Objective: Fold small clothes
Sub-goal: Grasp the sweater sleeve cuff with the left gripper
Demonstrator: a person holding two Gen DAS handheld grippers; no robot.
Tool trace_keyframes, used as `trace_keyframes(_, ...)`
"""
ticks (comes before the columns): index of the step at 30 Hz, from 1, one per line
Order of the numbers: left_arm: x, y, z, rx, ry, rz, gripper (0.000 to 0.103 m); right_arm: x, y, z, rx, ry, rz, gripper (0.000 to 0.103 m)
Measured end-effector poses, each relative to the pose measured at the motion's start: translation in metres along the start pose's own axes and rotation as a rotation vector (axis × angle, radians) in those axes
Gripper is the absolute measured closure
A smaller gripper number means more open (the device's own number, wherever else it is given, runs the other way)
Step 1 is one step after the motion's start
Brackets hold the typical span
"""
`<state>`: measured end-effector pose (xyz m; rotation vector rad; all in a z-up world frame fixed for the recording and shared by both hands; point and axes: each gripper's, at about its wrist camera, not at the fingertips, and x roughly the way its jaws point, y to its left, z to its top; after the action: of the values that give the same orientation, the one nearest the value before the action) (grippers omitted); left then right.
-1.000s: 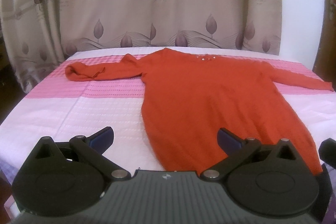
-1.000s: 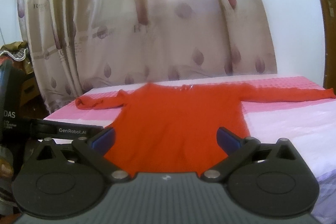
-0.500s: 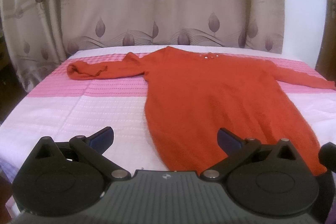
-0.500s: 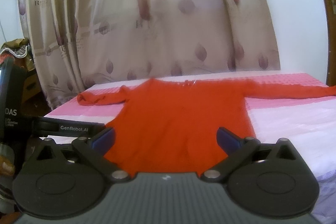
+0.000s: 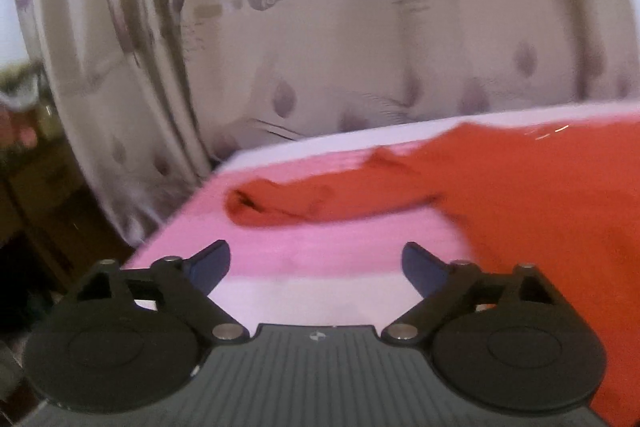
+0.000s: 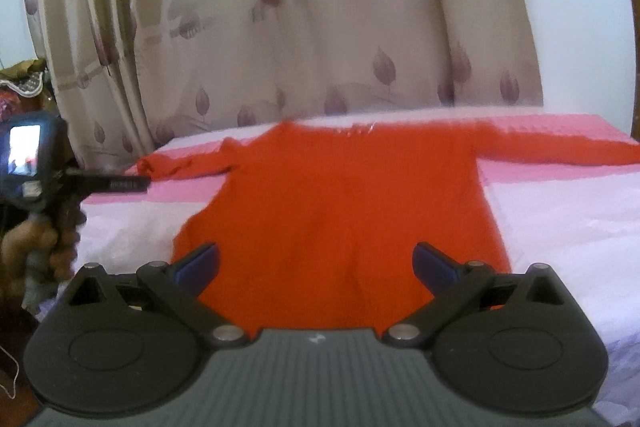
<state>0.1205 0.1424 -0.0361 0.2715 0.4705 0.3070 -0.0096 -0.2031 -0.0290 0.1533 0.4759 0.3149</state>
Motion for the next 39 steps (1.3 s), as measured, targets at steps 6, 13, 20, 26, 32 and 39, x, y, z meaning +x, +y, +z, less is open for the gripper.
trace_keyframes(6, 0.069, -0.005, 0.014, 0.191, -0.057, 0.025, 0.03, 0.025, -0.01, -0.007, 0.028, 0.075, -0.021, 0.0)
trace_keyframes(13, 0.136, -0.008, 0.015, 0.281, -0.054, -0.01, 0.041, 0.049, -0.019, -0.012, 0.053, 0.145, -0.048, 0.0)
trace_keyframes(20, 0.17, -0.01, 0.005, 0.399, -0.003, -0.063, 0.05, 0.062, -0.021, -0.016, 0.057, 0.188, -0.059, 0.0)
trace_keyframes(26, 0.171, -0.006, 0.005, 0.427, -0.014, -0.102, 0.05, 0.066, -0.018, -0.015, 0.047, 0.197, -0.061, 0.0)
trace_keyframes(32, 0.18, -0.002, 0.008, 0.372, 0.03, -0.156, 0.086, 0.067, -0.017, -0.015, 0.047, 0.198, -0.064, 0.0)
trace_keyframes(39, 0.17, 0.015, 0.014, 0.233, -0.008, -0.049, 0.091, 0.066, -0.017, -0.014, 0.056, 0.198, -0.063, 0.0)
